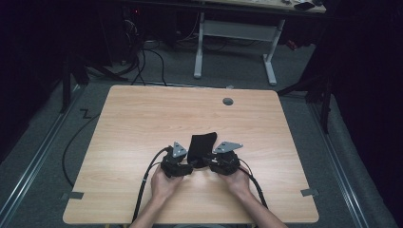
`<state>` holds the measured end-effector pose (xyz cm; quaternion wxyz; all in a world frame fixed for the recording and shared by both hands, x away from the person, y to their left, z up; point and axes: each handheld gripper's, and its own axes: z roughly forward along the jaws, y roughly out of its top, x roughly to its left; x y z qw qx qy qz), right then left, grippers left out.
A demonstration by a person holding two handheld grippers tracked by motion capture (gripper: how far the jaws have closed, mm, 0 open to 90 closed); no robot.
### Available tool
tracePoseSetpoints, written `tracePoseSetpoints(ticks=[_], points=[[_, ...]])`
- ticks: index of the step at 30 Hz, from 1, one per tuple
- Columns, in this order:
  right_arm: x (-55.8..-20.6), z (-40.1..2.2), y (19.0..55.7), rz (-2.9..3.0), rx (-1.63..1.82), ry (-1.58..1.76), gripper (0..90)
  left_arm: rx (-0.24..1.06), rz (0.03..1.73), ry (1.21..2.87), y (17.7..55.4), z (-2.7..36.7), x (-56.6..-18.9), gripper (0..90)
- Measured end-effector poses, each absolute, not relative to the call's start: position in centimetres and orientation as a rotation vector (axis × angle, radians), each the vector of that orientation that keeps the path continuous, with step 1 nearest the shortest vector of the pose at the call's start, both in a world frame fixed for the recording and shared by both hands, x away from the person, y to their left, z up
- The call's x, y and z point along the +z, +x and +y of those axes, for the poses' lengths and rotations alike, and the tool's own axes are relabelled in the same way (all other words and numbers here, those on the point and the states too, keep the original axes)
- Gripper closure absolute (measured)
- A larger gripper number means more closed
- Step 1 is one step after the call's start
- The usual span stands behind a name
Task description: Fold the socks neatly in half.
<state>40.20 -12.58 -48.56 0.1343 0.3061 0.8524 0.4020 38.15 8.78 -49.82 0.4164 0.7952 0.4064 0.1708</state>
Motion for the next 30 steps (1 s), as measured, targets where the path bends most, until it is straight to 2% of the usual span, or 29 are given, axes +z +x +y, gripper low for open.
tracePoseSetpoints(ticks=[9, 14, 21, 30], points=[[-46.7, -13.0, 39.9, 2.407, 1.233, 0.899, 68.4, 0.434, 1.016, 1.949, 39.2, 8.8, -47.5, 44.6], [-47.5, -12.1, 41.5, 2.406, 1.191, 1.004, 68.0, 0.401, 1.069, 2.011, 40.6, 8.3, -48.9, 45.6], [-48.8, -11.1, 41.7, 2.443, 1.132, 1.029, 63.7, 0.327, 1.098, 2.017, 40.2, 8.3, -49.5, 45.4], [-49.5, -11.1, 41.7, 2.454, 1.132, 1.015, 60.6, 0.386, 1.102, 2.024, 40.8, 8.4, -48.5, 45.1]])
